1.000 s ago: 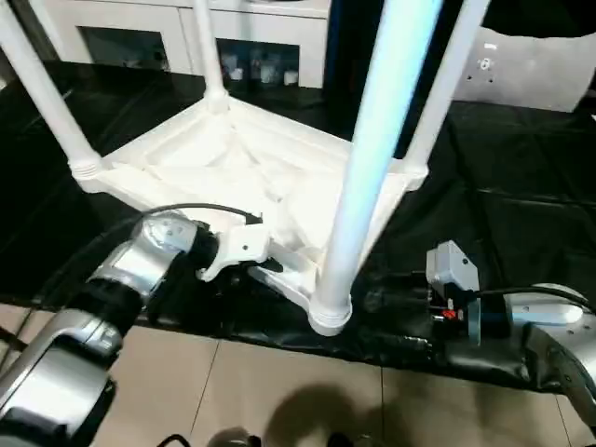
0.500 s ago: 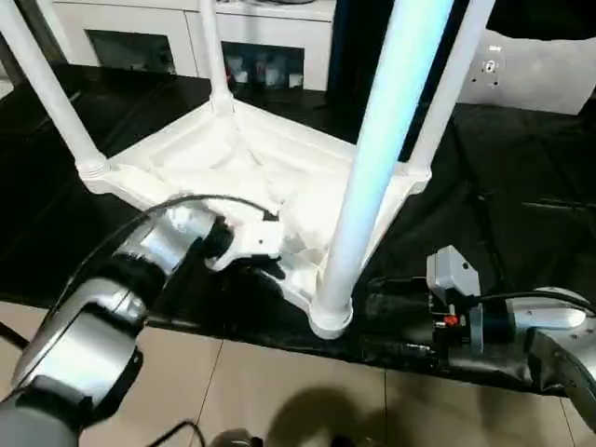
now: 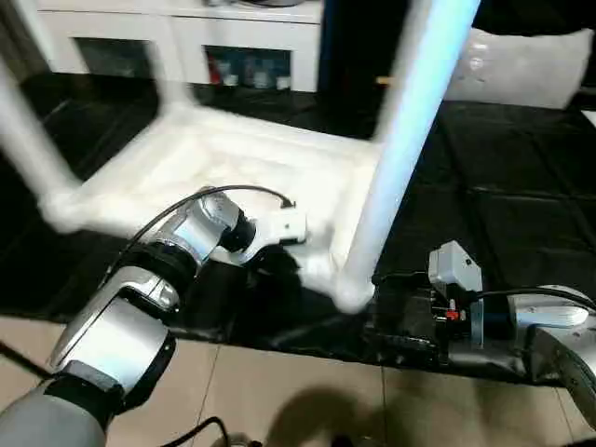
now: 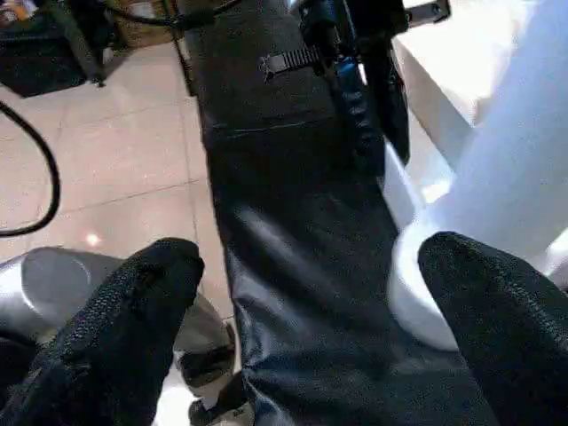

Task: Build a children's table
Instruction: Rotate table base, then rotate leg to tighten

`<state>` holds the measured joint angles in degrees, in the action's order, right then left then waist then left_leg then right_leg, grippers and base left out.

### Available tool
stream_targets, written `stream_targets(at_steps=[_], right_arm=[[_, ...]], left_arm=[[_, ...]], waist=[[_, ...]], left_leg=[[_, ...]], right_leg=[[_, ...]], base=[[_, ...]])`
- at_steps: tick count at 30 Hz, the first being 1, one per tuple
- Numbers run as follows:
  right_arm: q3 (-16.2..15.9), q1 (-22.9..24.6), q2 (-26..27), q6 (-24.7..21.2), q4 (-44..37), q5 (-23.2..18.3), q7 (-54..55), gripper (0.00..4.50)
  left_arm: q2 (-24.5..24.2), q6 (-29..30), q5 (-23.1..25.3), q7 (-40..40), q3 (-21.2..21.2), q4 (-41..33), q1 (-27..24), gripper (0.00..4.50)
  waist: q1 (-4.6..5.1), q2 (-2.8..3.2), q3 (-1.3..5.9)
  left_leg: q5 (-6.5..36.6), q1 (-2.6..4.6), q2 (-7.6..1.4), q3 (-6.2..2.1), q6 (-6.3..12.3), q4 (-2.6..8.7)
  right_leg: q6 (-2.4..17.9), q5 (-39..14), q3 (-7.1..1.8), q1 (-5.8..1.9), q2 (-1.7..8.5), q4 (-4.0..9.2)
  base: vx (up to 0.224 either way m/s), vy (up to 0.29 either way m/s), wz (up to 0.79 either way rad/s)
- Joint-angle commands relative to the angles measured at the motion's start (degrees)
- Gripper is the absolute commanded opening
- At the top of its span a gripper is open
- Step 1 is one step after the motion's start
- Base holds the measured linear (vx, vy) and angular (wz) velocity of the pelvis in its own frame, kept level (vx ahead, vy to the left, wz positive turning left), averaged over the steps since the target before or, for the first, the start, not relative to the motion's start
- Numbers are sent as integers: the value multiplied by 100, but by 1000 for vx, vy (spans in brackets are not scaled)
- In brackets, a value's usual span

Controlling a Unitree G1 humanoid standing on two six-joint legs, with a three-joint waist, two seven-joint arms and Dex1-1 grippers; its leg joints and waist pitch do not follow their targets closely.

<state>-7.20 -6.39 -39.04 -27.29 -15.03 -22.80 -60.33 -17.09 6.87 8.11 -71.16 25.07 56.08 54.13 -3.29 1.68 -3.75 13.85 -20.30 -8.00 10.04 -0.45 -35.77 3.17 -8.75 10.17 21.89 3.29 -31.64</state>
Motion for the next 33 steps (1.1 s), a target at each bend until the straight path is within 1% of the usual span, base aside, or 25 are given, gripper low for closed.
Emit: stream_targets(at_steps=[1,2,3,5,6,7,8,9,10,11,12,14,15,17,18,19,21,22,23,24,25,26,28,30,33], right_arm=[[109,-51,5,40,30,13,49,450],[110,-57,10,60,53,35,62,450],[108,-66,28,67,78,68,111,450],[83,-101,62,113,160,191,247,450],[80,-137,101,128,225,264,358,450],[78,-161,125,138,267,305,431,450],[82,-189,155,148,313,340,506,450],[90,-218,183,164,352,356,559,450],[101,-242,202,179,379,352,581,450],[105,-262,209,176,399,331,573,450],[105,-262,209,176,399,331,573,450],[109,-344,242,214,498,285,521,450],[108,-357,249,226,515,283,514,450],[106,-436,309,299,621,232,440,450],[123,-524,401,312,756,63,278,450],[134,-560,438,301,816,-27,192,433],[96,-674,492,336,1011,-162,-71,422],[47,-766,502,359,1165,-192,-242,422],[8,-840,506,370,1286,-212,-373,409],[-54,-956,503,376,1466,-227,-567,397],[-70,-987,503,377,1514,-230,-616,378],[-100,-1061,507,397,1623,-221,-704,378],[-188,-1272,543,492,1951,-170,-929,366],[-235,-1362,553,549,2093,-137,-1033,334],[-376,-1515,579,680,2343,-47,-1274,321]], left_arm=[[-123,321,-149,331,-293,-146,-237,23],[-142,219,-155,331,-323,-331,-368,18],[-164,21,-184,285,-343,-523,-504,14],[-255,-448,-234,133,-311,-911,-791,7],[-326,-866,-286,-45,-261,-1092,-955,3],[-374,-1107,-318,-157,-225,-1218,-1059,3],[-407,-1225,-343,-223,-211,-1305,-1141,3],[-471,-1286,-304,-222,-181,-1427,-1237,3],[-551,-1320,-246,-267,-115,-1536,-1316,3],[-576,-1322,-260,-312,-134,-1579,-1373,3],[-576,-1322,-260,-312,-134,-1579,-1373,3],[-588,-1413,-350,-442,-215,-1572,-1454,3],[-596,-1422,-352,-458,-214,-1573,-1460,3],[-650,-1543,-389,-588,-210,-1585,-1504,3],[-689,-1656,-470,-732,-215,-1613,-1545,3],[-698,-1670,-507,-780,-220,-1635,-1559,1],[-726,-1663,-613,-988,-219,-1744,-1595,0],[-731,-1723,-651,-1091,-211,-1788,-1596,0],[-732,-1760,-678,-1165,-207,-1814,-1590,0],[-732,-1768,-716,-1269,-207,-1845,-1573,0],[-731,-1770,-724,-1293,-206,-1852,-1568,0],[-729,-1820,-726,-1328,-197,-1858,-1552,0],[-723,-1905,-751,-1447,-161,-1883,-1522,0],[-727,-1944,-755,-1496,-136,-1892,-1507,0],[-748,-2021,-705,-1569,-83,-1906,-1483,0]], waist=[[-95,-117,475],[-79,-134,480],[-81,-115,486],[-77,-100,496],[-73,-92,509],[-81,-79,510],[-84,-68,518],[-76,-106,512],[-89,-95,503],[-103,-103,483],[-115,-101,473],[-167,-109,449],[-184,-104,456],[-196,-106,455],[-191,-115,447],[-178,-118,450],[-193,-98,461],[-202,-89,445],[-201,-93,448],[-205,-73,432],[-216,-75,435],[-237,-87,420],[-248,-88,414],[-261,-89,417],[-273,-84,412]], left_leg=[[178,-64,-497,-280,495,363],[147,-46,-521,-286,546,372],[121,-34,-548,-301,562,377],[38,-17,-652,-339,615,388],[3,-19,-671,-344,611,387],[-39,-2,-698,-350,626,388],[-102,1,-712,-348,623,386],[-96,12,-720,-333,629,389],[-99,16,-727,-331,624,401],[-33,16,-713,-308,613,401],[9,17,-692,-292,605,403],[170,51,-681,-275,513,420],[191,63,-680,-273,484,421],[206,57,-682,-280,460,428],[198,51,-678,-278,468,430],[171,21,-678,-283,503,431],[159,41,-683,-273,540,419],[117,36,-701,-276,553,424],[69,40,-716,-280,592,423],[97,37,-713,-276,599,419],[132,49,-705,-262,585,415],[148,57,-719,-266,561,422],[184,47,-709,-268,528,428],[175,60,-714,-268,513,428],[139,40,-708,-268,544,423]], right_leg=[[-523,-2140,-392,-430,751,518],[-522,-2121,-386,-412,732,523],[-487,-2064,-388,-407,745,508],[-267,-1824,-438,-370,802,451],[-183,-1701,-453,-376,819,413],[-45,-1552,-478,-355,845,391],[112,-1350,-500,-350,850,344],[173,-1293,-514,-343,855,337],[300,-1232,-527,-349,867,302],[330,-1326,-539,-355,879,325],[326,-1417,-537,-356,873,340],[194,-1852,-530,-353,857,406],[165,-1911,-528,-352,858,408],[115,-1922,-533,-351,858,409],[105,-1893,-538,-348,856,409],[130,-1810,-538,-369,854,379],[153,-1762,-542,-356,861,373],[193,-1677,-549,-344,857,362],[243,-1574,-548,-337,844,339],[265,-1577,-545,-330,847,342],[287,-1617,-545,-330,846,351],[291,-1655,-554,-318,851,355],[301,-1712,-546,-330,856,346],[316,-1730,-550,-326,846,347],[339,-1640,-550,-330,850,325]], base=[[0,0,0],[0,0,0],[0,0,0],[0,0,0],[0,0,0],[0,0,0],[0,0,0],[0,0,0],[0,0,0],[0,0,0],[0,0,0],[0,0,0],[0,0,0],[0,0,0],[0,0,0],[0,0,0],[0,0,0],[0,0,0],[0,0,0],[0,0,0],[0,0,0],[0,0,0],[0,0,0],[0,0,0],[0,0,0]])
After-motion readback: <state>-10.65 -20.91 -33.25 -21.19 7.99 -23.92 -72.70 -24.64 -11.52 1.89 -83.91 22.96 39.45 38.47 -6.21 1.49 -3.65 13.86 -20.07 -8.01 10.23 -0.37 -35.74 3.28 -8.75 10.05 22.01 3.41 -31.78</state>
